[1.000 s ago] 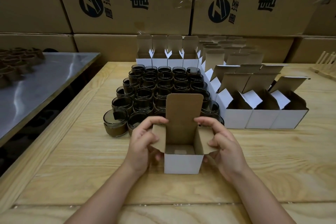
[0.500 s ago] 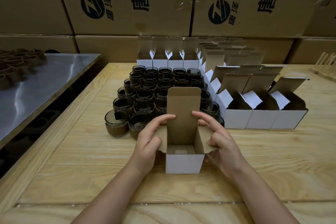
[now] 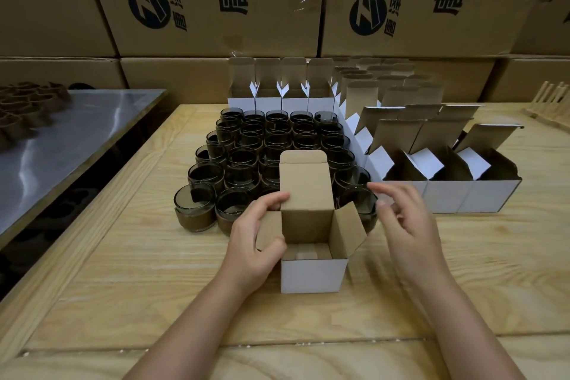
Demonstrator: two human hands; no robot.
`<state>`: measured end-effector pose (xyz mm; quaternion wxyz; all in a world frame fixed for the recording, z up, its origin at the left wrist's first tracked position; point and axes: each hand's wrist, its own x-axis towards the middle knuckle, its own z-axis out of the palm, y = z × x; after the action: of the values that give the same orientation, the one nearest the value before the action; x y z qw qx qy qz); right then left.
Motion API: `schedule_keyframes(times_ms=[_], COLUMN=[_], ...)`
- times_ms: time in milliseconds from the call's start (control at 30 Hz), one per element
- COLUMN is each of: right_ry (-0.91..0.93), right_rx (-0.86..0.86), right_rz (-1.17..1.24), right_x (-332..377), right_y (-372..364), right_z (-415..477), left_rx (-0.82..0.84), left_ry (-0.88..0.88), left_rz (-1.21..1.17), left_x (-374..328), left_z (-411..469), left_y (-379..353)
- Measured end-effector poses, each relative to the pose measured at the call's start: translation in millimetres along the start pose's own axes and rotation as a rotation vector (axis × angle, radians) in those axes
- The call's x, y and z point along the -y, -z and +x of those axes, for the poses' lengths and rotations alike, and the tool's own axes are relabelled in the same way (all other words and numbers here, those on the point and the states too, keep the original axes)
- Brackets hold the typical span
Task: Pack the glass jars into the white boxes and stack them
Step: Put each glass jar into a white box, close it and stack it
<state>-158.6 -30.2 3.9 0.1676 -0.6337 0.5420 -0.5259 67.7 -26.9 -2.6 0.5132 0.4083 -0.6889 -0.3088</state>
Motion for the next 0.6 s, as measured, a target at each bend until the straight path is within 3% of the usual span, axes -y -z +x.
schedule_keyframes(times_ms=[67, 133, 400, 600], right_ry=[0.028, 0.009, -0.122, 0.044], right_rx=[0.087, 0.221, 0.154, -0.131], right_rz=[-0.356, -0.558, -0.416, -0.307], right_x=[-6.1, -9.7, 3.5, 50.3], right_y=[1.8, -0.8, -1.6, 32.2], right_z=[2.5, 2.0, -1.6, 6.4], left_rx=[-0.006, -0.010, -0.025, -0.019], left_ry=[0.002, 0.004, -0.013, 0.001], left_rz=[0.002, 0.003, 0.025, 0.034], left_x=[0.1, 0.4, 2.0, 1.8], left_z=[0.3, 1.1, 2.8, 5.1], left_y=[-0.7, -1.7, -3.8, -5.3])
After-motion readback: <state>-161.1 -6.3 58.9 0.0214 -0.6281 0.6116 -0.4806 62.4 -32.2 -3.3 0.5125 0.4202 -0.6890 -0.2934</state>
